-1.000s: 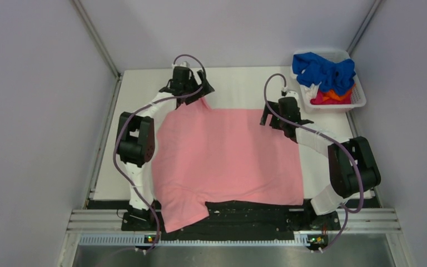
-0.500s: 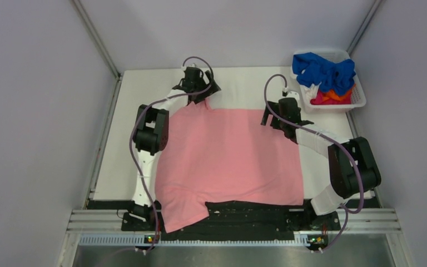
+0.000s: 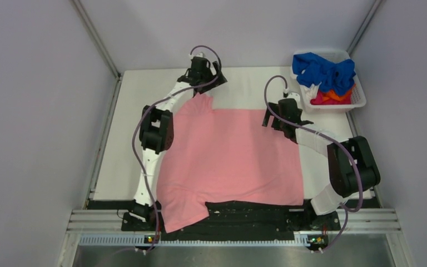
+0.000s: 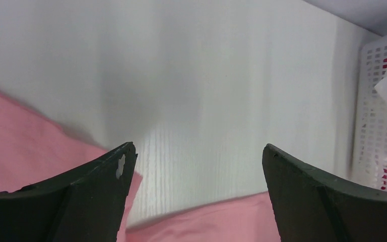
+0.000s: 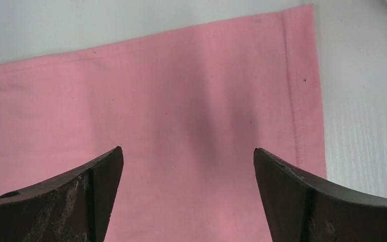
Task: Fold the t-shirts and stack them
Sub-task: Flatten out the tshirt
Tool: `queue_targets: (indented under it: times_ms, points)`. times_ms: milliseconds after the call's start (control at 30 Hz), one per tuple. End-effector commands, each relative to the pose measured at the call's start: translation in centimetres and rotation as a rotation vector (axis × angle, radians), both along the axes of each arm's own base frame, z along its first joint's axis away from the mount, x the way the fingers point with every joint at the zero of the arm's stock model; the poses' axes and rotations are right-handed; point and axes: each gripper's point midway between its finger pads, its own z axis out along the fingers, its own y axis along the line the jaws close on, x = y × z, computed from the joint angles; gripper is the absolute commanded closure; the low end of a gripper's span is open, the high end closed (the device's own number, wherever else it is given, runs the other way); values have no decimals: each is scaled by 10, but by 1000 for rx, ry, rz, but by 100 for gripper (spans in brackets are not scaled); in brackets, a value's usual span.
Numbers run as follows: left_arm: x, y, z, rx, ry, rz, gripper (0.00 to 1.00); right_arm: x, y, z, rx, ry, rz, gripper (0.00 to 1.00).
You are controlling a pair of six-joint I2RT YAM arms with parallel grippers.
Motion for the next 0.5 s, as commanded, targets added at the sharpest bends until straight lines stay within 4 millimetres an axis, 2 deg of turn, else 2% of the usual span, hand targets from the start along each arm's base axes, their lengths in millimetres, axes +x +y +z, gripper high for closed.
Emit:
queue_targets:
  times_ms: [0, 33, 133, 267, 367, 467]
  points:
    - [-34, 43, 85, 169, -74, 44, 1, 7, -5, 40, 15, -91, -27, 1]
    - [-48, 62, 88, 231, -68, 81, 1, 5, -4, 40, 19, -83, -21, 1]
    - [-101, 106, 80, 342, -24, 139, 1, -9, -4, 31, 13, -14, -4, 1]
    - [-168, 136, 48, 393, 82, 146, 1, -27, -10, 19, -7, 56, -14, 1]
    - [-194, 149, 27, 428, 146, 159, 1, -37, -9, 9, 9, 97, -20, 1]
    - [-200, 156, 3, 439, 235, 161, 1, -40, -8, -2, 10, 128, -14, 1]
